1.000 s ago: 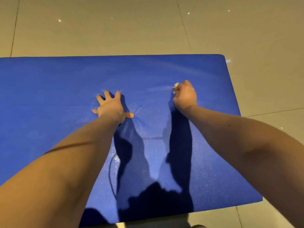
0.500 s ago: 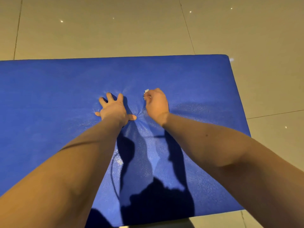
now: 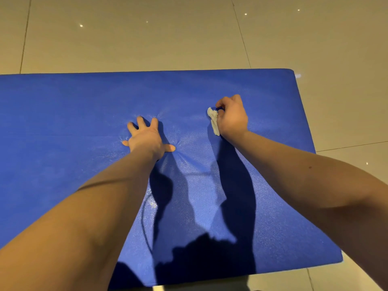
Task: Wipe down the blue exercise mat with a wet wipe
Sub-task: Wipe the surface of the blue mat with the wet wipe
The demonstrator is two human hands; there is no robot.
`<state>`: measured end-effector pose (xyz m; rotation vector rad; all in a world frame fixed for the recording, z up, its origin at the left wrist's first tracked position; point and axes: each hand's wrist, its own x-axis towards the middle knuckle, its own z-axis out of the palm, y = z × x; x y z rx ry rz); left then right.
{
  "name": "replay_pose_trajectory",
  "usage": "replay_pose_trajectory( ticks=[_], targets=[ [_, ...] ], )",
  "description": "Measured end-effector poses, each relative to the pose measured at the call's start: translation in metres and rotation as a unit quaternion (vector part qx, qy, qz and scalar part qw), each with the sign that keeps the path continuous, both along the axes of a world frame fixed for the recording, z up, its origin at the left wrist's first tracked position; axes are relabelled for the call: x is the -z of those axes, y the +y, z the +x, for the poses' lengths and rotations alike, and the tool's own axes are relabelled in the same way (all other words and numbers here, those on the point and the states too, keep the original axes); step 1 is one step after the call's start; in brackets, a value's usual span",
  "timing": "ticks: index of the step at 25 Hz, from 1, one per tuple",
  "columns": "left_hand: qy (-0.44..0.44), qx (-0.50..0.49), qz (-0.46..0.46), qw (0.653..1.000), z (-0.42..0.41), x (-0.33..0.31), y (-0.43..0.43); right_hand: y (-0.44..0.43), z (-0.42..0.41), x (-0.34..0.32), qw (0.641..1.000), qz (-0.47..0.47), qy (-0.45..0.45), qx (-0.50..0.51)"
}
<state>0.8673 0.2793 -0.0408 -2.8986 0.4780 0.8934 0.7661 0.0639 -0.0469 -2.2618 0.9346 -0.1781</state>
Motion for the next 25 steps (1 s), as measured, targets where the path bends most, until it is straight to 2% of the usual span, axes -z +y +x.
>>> replay_pose_trajectory(
  ticks=[5,8,12,14,17,19,21,25],
  targets=[
    [-0.003,0.003,0.003,1.000,0.000,-0.001,0.001,0.019,-0.008,0.018,0.983,-0.090,0.012,-0.159],
    [-0.001,0.003,0.001,1.000,-0.001,-0.003,0.001,0.003,-0.015,0.024,0.989,-0.096,0.004,-0.117],
    [0.000,0.002,-0.002,1.000,-0.001,-0.003,0.000,0.019,-0.004,0.028,0.997,-0.020,0.001,-0.073],
    [-0.002,0.001,-0.005,1.000,-0.002,-0.001,0.001,0.052,0.011,0.026,0.994,0.004,0.005,-0.108],
    [-0.005,0.002,-0.003,1.000,-0.002,0.000,0.002,0.089,0.030,0.019,0.980,-0.036,-0.001,-0.198],
    [-0.008,0.001,-0.001,1.000,-0.002,0.001,0.002,0.083,0.031,0.020,0.972,-0.054,0.010,-0.227],
    [-0.008,0.002,-0.003,1.000,-0.001,0.001,0.002,0.052,0.029,0.024,0.979,-0.065,0.036,-0.190],
    [-0.003,0.004,-0.004,1.000,-0.001,-0.002,0.002,-0.036,0.013,0.014,0.995,-0.058,0.077,-0.003]
  ],
)
